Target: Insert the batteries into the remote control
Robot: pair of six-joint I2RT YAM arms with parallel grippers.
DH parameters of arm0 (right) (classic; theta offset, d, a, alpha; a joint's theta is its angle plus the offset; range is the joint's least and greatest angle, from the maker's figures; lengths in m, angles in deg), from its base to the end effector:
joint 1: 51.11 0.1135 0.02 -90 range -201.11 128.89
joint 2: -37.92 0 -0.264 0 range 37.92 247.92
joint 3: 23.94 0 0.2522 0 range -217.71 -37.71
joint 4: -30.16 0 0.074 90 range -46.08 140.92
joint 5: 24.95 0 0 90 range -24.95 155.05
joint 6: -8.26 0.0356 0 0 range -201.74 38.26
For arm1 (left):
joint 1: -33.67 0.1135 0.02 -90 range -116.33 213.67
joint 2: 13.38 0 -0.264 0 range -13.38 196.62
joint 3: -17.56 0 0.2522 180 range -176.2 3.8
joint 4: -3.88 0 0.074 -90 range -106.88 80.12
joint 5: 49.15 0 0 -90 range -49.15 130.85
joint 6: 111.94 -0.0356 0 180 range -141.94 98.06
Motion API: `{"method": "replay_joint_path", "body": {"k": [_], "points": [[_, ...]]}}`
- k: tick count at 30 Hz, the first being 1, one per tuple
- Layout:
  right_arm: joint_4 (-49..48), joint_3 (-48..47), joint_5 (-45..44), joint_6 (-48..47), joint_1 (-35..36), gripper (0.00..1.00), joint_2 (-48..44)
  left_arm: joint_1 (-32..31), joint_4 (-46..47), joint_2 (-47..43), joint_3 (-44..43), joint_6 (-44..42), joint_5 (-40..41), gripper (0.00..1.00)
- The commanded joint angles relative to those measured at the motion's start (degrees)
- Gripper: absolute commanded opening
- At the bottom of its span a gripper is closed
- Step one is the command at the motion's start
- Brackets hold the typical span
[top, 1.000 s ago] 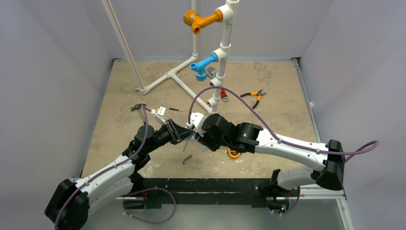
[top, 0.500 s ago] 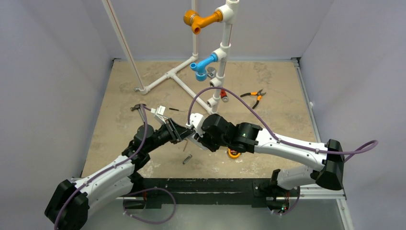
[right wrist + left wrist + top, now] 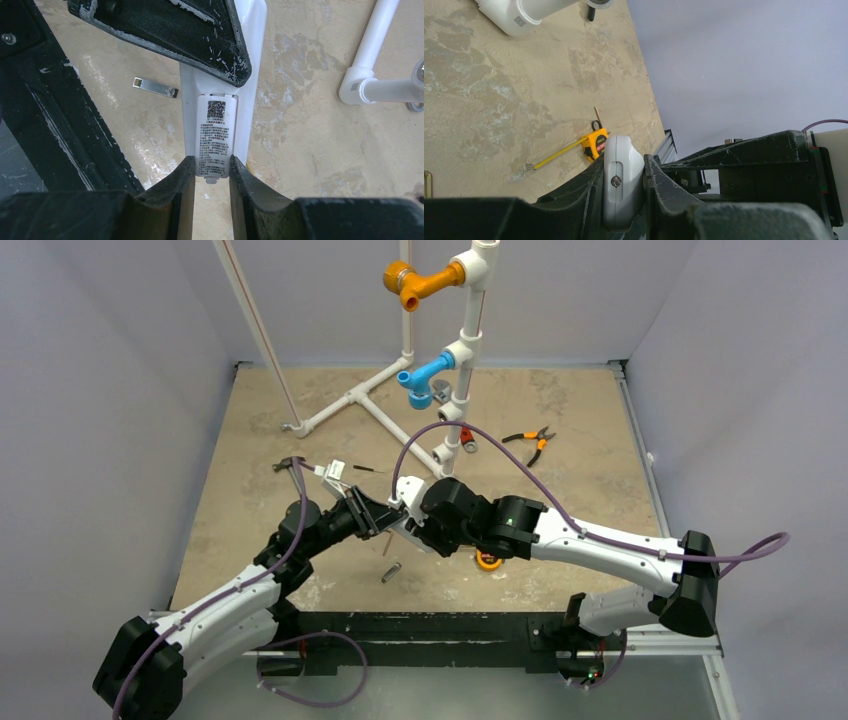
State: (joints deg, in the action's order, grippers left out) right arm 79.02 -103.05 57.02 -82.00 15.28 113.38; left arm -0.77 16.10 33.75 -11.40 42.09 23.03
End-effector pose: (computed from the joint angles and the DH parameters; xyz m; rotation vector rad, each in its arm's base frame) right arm 0.1177 0.2567 0.3076 -1.2525 2.0304 0.3958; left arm 0.1483 -0.1149 0.2172 -0.2263 1.9114 -1.4959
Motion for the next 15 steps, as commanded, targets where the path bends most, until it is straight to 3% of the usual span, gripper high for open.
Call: {"method": "replay_joint_path", "body": {"k": [1,15], "points": [[-1.1,-0.2,-0.9,-0.7,-0.2,0.22,0.1,0.3,2.8,-0.6,-2.6,0.1,-0.6,0.0],[-0.4,0.2,-1.9,-1.3,-0.2,0.22,0.8,0.3,2.7,-1.2,-2.4,0.0,-0.5,0.0]]}}
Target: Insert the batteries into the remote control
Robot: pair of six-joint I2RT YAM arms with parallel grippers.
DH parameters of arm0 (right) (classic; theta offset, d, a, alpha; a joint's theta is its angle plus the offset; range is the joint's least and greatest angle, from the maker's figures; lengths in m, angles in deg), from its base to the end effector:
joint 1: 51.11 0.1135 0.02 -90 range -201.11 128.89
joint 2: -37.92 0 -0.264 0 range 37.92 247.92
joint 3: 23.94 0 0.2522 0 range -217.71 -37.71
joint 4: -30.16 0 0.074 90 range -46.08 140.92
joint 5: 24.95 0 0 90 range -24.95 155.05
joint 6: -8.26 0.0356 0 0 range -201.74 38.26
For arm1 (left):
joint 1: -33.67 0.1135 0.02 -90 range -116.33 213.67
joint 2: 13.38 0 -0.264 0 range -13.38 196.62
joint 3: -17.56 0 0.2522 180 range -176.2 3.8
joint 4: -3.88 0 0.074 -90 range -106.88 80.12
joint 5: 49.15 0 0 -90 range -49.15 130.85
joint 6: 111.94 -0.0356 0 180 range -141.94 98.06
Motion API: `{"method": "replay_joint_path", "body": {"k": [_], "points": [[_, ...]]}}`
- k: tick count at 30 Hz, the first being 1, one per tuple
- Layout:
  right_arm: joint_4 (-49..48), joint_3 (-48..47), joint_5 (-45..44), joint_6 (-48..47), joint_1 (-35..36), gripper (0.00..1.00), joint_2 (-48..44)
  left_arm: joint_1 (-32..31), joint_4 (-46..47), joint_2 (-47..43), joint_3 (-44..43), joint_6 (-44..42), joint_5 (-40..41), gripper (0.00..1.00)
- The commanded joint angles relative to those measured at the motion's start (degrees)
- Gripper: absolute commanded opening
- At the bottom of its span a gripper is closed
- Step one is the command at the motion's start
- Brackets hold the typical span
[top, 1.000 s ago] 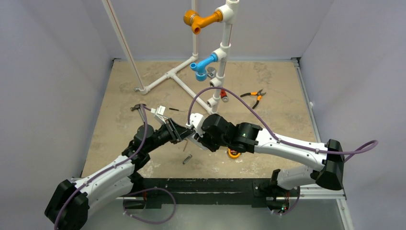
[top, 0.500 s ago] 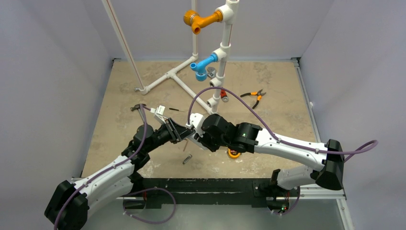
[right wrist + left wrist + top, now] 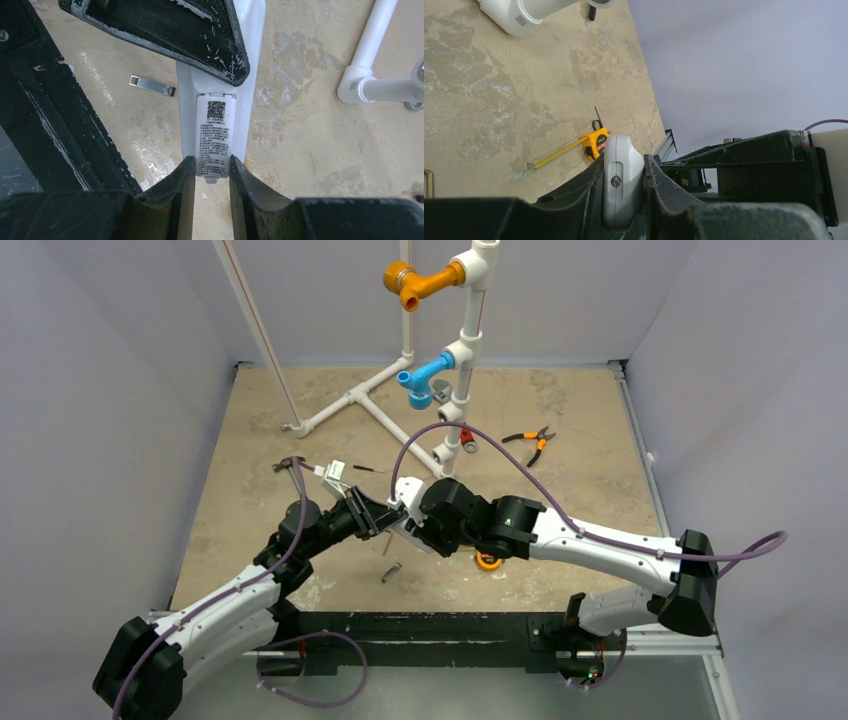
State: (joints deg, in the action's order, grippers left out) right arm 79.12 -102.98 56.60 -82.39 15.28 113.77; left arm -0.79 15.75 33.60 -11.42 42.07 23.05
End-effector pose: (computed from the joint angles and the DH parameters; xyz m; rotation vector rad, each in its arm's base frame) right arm 0.1183 0.2576 0.3053 -1.2603 2.0325 0.3789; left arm 0.1480 -0.1148 0.2171 -0.2272 1.9147 -1.4943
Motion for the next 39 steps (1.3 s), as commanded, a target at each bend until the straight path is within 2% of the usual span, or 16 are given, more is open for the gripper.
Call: {"method": "replay_joint_path", "body": {"k": [1,18,39], "points": [[-0.5,0.1,-1.4,-0.9,-0.2,0.22,0.5,0.3,3.0,-0.9,-2.4,0.0,-0.5,0.0],[-2.0,0.0,-1.9,-2.3,-0.3,0.22,1.2,0.3,4.0,0.1,-2.9,-0.1,-1.4,0.0],[-4.6,-0.5,1.7,-3.5,-2.1,0.22,1.1,0.3,6.2,2.0,-3.5,-0.3,-3.8,0.0]]}}
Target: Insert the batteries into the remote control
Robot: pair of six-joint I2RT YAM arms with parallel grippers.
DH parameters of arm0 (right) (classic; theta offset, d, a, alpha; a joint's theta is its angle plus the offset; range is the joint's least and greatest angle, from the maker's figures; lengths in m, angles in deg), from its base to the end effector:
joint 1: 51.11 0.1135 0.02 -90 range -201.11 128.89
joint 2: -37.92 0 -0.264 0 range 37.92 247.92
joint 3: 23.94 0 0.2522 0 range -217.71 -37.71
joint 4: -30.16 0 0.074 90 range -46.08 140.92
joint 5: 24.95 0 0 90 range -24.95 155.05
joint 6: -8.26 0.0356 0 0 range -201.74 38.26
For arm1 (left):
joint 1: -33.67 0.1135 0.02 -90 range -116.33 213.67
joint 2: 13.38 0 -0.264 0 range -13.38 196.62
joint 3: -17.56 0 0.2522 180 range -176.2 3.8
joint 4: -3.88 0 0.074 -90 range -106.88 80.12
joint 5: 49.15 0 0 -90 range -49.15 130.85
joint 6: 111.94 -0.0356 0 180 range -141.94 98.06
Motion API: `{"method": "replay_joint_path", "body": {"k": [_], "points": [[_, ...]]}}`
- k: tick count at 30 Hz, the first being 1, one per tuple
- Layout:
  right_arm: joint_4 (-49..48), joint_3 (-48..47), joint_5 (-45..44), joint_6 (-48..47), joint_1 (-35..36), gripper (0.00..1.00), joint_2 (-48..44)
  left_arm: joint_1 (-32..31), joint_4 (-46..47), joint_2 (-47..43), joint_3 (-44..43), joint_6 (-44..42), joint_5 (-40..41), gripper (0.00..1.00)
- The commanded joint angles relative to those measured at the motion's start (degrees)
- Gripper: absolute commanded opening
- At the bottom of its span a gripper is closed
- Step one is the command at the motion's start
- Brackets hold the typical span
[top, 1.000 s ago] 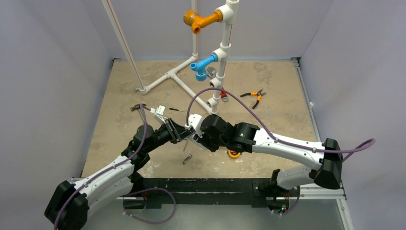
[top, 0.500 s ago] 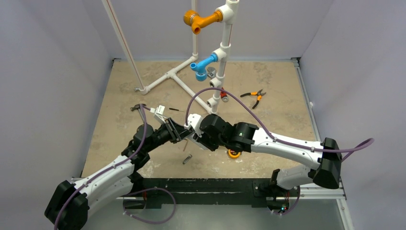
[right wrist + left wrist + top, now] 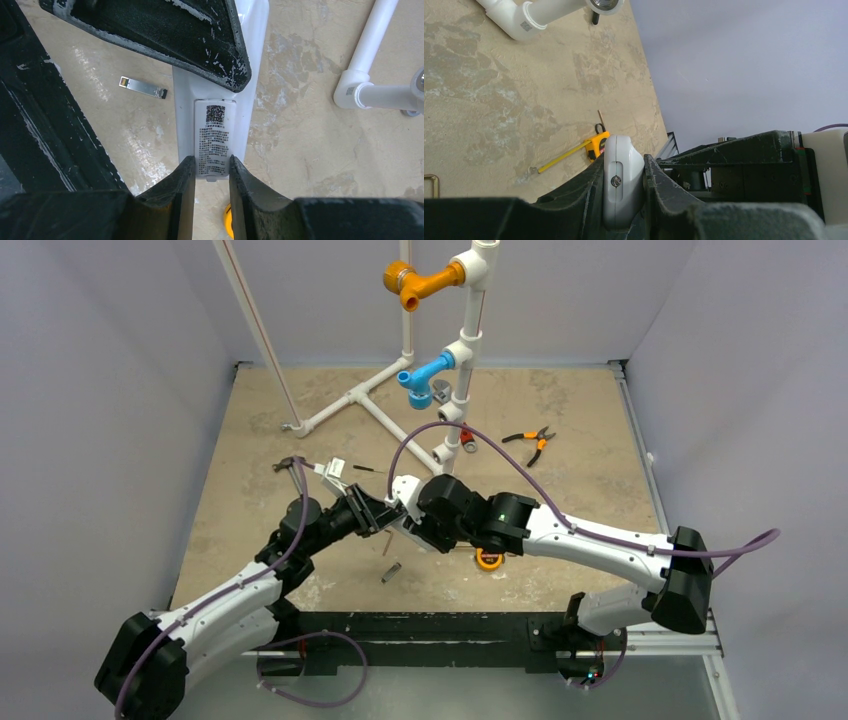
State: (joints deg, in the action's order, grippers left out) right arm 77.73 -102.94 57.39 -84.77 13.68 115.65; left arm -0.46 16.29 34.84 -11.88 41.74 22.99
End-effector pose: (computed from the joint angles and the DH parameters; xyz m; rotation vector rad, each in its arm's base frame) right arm 0.1285 0.2617 0.2981 -1.2845 2.0262 0.3558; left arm 0.1512 -0.1157 0.2172 -0.2276 1.9164 -1.4858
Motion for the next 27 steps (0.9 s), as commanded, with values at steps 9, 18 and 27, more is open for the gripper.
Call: {"method": "replay_joint_path", "body": {"k": [9,18,27], "points": [[-3.4,-0.6,1.9,-1.7,-1.1,0.23,-1.7,0.0,6.9,1.5,-2.9,-0.1,-4.6,0.0],[-4.4,-0.8,2.6,-1.5,-1.6,0.31,-1.8,-0.1,7.2,1.6,-2.7,-0.1,-4.6,0.0],[-4.4,-0.9,2.7,-1.4,-1.8,0.4,-1.8,0.0,7.6,1.9,-2.5,0.1,-4.4,0.0]]}}
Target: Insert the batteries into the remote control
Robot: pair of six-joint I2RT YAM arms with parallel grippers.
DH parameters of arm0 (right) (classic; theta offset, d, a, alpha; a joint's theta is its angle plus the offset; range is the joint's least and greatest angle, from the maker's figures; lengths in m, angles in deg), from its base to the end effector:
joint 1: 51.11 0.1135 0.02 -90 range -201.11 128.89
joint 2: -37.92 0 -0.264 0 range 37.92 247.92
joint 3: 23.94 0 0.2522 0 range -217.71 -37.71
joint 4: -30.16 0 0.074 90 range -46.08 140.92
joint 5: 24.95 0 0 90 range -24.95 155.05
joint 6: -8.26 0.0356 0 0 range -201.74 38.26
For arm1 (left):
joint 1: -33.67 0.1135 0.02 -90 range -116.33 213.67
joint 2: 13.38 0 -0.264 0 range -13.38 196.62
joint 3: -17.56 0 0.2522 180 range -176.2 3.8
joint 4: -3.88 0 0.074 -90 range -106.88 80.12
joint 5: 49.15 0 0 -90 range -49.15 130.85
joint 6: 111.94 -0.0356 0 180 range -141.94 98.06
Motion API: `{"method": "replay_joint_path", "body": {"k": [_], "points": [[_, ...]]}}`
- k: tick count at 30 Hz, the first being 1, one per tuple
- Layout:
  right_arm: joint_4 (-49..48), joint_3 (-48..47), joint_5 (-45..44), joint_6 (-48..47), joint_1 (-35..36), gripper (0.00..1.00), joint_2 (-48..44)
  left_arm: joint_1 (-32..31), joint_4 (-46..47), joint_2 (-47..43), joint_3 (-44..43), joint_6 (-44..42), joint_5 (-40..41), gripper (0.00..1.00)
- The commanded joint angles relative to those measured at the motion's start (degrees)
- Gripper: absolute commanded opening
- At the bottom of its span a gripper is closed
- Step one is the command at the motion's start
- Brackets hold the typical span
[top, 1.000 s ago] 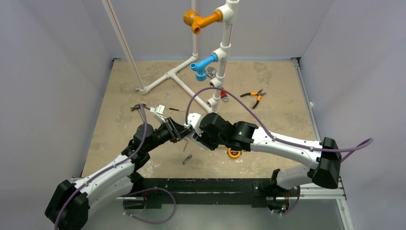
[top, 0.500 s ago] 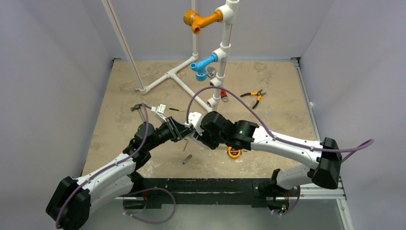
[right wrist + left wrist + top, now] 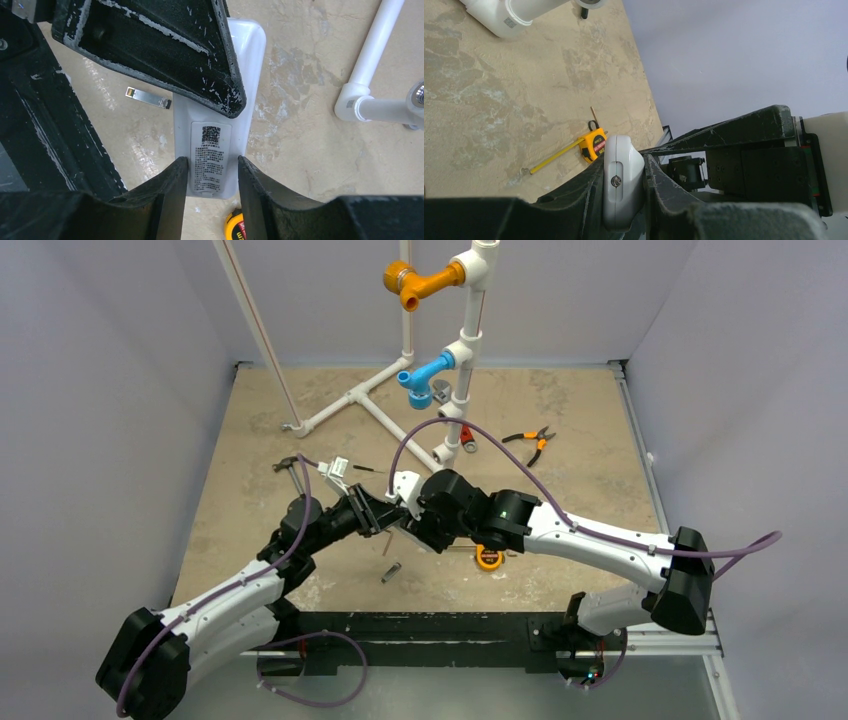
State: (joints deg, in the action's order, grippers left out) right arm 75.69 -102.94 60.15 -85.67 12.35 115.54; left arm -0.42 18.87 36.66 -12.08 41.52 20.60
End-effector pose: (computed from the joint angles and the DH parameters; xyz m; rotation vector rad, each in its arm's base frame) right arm 0.1341 0.2617 0.3012 -1.2819 1.9999 0.4105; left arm 0.1535 -0.1188 0.2178 -0.1827 1.9126 -1.5208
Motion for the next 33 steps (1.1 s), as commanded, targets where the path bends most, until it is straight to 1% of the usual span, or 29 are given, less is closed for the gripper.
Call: {"method": "replay_joint_path", "body": {"k": [1,6,14,20,22,28,33], "points": [[-2.3,-0.8,-0.1,-0.5,-0.5,0.4,-1.7,-0.1,5.0,0.1,-2.2,0.3,-2.1,0.0],[-2.4,-1.0,-0.1,-0.4,-0.5,0.46,-2.0,-0.1,5.1,0.2,-2.1,0.3,-2.0,0.0],[-3.9,-0.3,0.3,0.3,-0.5,0.64,-3.6,-0.1,5.2,0.4,-2.0,0.4,-1.9,0.0],[-8.4,2.1,2.9,2.4,-1.3,0.69,-6.8,0.0,5.2,0.4,-1.9,0.4,-1.8,0.0],[-10.9,3.7,4.6,3.4,-3.0,0.7,-8.7,-0.1,5.3,0.4,-1.9,0.5,-1.8,0.0],[-16.4,8.9,10.1,11.7,-11.6,0.7,-12.4,-0.1,5.2,0.1,-1.9,0.6,-2.0,0.0],[-25.9,18.3,16.5,22.8,-20.7,0.7,-18.0,-0.1,5.2,0.0,-2.0,0.7,-2.1,0.0]]}}
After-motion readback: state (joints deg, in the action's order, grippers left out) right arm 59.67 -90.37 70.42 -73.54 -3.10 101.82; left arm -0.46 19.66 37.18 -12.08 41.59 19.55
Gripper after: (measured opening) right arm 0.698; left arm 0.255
